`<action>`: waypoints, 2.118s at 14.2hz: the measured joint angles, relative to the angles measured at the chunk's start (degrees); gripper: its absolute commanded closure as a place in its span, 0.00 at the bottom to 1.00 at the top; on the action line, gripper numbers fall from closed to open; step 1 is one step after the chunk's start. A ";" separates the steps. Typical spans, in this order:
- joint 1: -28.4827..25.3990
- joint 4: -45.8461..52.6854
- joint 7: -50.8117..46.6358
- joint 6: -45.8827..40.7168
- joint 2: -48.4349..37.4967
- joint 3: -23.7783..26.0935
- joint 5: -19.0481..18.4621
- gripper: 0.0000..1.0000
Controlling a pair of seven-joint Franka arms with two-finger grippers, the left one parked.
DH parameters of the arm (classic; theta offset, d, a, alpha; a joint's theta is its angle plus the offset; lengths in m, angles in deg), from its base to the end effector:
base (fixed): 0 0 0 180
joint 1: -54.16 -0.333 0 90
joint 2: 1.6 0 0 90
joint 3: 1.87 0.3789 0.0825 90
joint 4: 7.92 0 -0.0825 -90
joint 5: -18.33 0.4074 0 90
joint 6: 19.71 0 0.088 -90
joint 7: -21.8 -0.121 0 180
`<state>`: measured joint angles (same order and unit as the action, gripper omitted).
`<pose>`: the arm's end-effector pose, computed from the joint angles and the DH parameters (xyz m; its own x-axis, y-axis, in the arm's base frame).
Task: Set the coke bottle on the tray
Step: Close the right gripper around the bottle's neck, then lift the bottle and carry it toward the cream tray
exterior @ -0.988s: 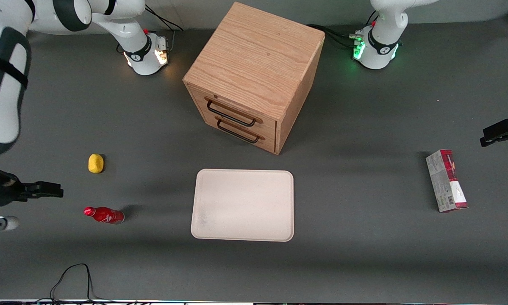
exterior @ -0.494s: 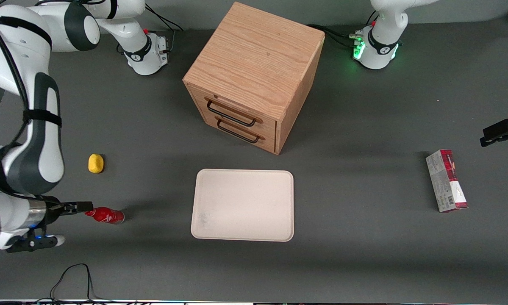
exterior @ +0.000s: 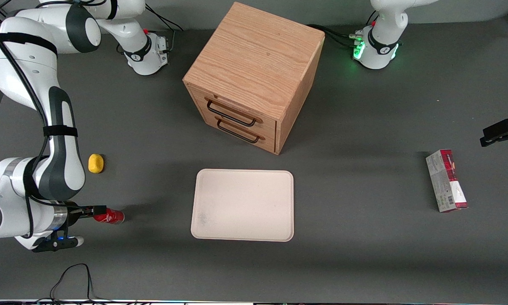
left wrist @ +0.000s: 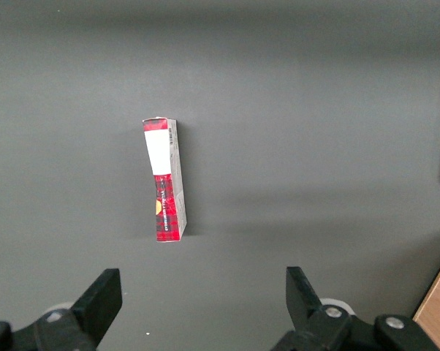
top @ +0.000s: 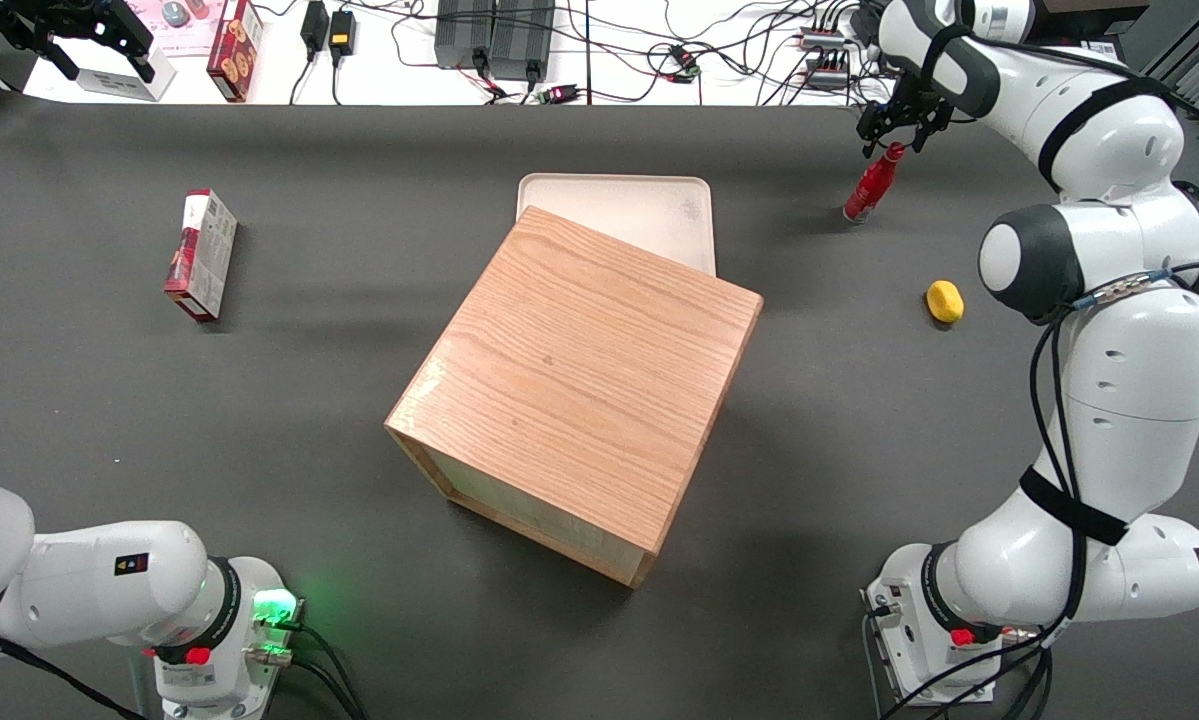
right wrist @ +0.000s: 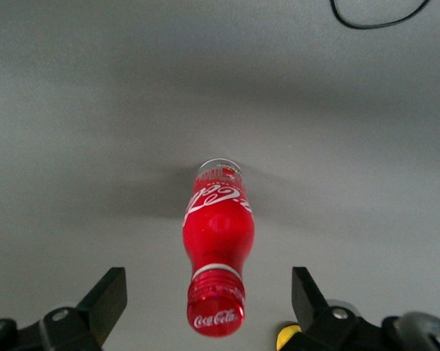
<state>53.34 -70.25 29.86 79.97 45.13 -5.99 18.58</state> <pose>0.8111 -0.0273 0.3449 0.9813 0.0966 -0.1666 0.1022 -0.9944 0.0251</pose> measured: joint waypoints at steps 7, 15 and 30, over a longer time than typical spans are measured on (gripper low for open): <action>-0.09 -0.87 0.00 0.65 -0.16 0.00 0.00 0.83; -0.14 -0.77 0.00 0.77 -0.75 0.02 -0.01 1.00; -0.79 6.67 2.90 -24.92 -21.63 -0.07 -0.02 1.00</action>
<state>52.55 -63.58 32.76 55.05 23.50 -6.06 18.57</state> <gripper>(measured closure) 0.687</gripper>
